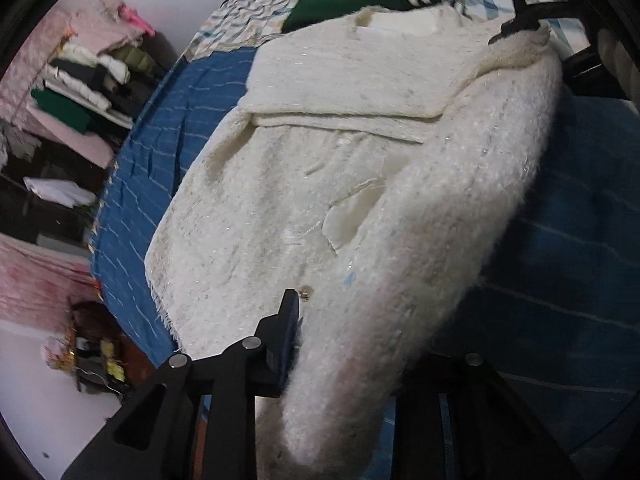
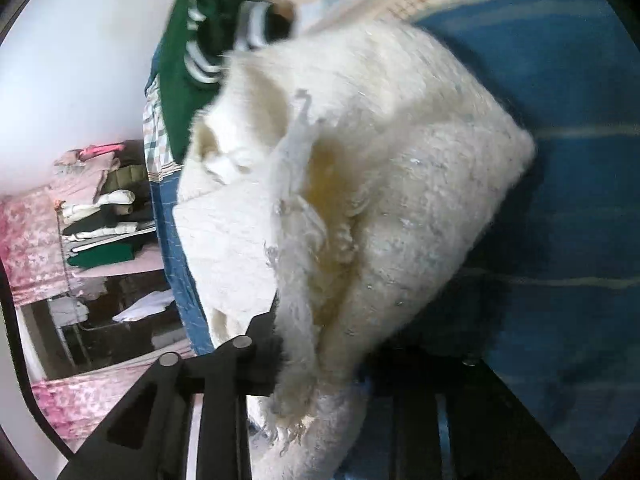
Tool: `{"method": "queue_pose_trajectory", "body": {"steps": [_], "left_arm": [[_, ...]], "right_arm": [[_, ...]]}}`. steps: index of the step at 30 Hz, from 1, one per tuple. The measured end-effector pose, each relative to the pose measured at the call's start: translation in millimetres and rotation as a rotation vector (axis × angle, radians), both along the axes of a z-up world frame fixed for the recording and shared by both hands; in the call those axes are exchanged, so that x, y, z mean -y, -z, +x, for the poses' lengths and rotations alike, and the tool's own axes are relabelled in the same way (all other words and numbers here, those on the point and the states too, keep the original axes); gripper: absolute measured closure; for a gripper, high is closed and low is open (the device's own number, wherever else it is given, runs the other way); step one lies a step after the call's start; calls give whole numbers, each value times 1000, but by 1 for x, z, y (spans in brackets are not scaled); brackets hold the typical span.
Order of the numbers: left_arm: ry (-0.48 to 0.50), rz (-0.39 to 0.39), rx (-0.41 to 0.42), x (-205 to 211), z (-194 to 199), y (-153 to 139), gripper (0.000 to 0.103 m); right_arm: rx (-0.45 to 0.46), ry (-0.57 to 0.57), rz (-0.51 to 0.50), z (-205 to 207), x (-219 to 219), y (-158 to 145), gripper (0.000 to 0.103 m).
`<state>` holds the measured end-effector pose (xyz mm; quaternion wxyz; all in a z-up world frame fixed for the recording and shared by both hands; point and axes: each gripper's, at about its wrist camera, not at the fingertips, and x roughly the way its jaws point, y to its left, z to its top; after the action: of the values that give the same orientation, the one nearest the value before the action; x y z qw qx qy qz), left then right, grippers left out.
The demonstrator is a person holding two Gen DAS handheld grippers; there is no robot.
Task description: Fold large clothes
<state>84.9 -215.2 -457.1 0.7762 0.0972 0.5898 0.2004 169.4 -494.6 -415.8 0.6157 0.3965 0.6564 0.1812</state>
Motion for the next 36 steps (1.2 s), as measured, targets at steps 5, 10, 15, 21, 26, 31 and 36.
{"method": "queue_pose_trajectory", "body": {"steps": [5,10,15,21,26,31,36], "left_arm": [[-60,-90,42,-53,-3,-38,78],[-165,-187,68,-124,-5,-62,78],[-288,-264,67,-192,-7,-50,75],[-442,-371,73,-276,-11,-2,69],[-582,-473,50,-332,-22,48,42],[-665,-470,62,-366,-38,52,15],[-632,-419,32,-353,-37,58,14]], "right_arm": [[95,-72,-93,7,-49,-93,75],[155,-190,-212,28,-141,-165,76],[147,-310,-330,42,-248,-185,76],[76,-443,-467,60,-364,-124,75],[6,-510,-524,73,-416,-66,55],[27,-534,-334,79,-417,-71,39],[177,-402,-219,81,-311,-120,37]]}}
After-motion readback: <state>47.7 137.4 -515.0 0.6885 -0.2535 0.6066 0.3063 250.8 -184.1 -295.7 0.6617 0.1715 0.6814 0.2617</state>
